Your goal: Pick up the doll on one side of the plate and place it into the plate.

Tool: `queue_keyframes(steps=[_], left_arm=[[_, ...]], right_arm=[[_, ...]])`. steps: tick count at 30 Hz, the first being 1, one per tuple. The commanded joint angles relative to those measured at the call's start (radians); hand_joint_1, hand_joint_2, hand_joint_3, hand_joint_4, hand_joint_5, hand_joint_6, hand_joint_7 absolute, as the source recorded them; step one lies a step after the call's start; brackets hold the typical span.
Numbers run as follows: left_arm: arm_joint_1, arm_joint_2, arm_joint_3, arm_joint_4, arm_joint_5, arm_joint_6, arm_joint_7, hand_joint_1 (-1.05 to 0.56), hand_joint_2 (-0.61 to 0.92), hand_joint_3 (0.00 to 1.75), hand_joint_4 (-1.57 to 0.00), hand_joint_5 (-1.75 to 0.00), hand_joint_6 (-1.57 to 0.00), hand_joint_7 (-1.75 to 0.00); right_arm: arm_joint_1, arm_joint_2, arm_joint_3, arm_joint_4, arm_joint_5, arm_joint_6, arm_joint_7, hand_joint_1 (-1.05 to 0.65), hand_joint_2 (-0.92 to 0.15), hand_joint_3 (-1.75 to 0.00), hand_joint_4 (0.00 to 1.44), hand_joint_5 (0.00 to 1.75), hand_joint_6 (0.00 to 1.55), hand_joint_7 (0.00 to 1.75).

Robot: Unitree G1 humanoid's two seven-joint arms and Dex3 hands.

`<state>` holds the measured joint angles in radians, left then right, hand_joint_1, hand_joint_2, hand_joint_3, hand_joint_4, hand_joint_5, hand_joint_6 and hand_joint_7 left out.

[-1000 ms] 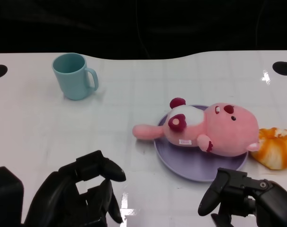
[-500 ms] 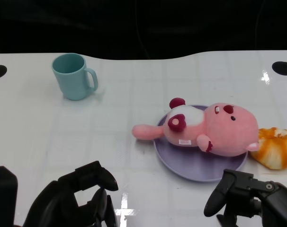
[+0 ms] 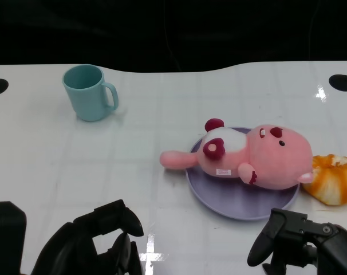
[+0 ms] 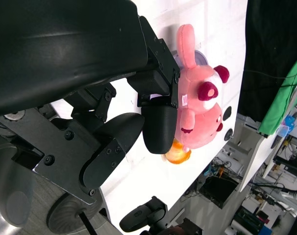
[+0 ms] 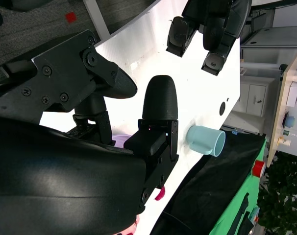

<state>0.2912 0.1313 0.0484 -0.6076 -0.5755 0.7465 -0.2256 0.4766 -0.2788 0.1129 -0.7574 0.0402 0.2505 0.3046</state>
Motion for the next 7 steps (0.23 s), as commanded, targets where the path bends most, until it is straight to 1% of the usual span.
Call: queue_keyframes(steps=[1, 7], left_arm=[[0.004, 0.013, -0.002, -0.014, -0.008, -0.006, -0.002, -0.15, 0.37, 1.49, -0.86, -1.75, -0.73, -1.70], [-0.003, 0.012, -0.026, -0.005, 0.012, -0.022, 0.002, -0.19, 0.37, 1.43, -0.87, -1.75, -0.76, -1.69]], right_arm=[[0.004, -0.012, -0.017, -0.008, 0.005, -0.011, 0.002, -0.10, -0.62, -1.03, 0.63, 1.66, 0.56, 1.35], [-0.001, -0.017, -0.027, 0.010, 0.006, -0.030, 0.009, -0.09, -0.61, -1.05, 0.63, 1.67, 0.56, 1.36]])
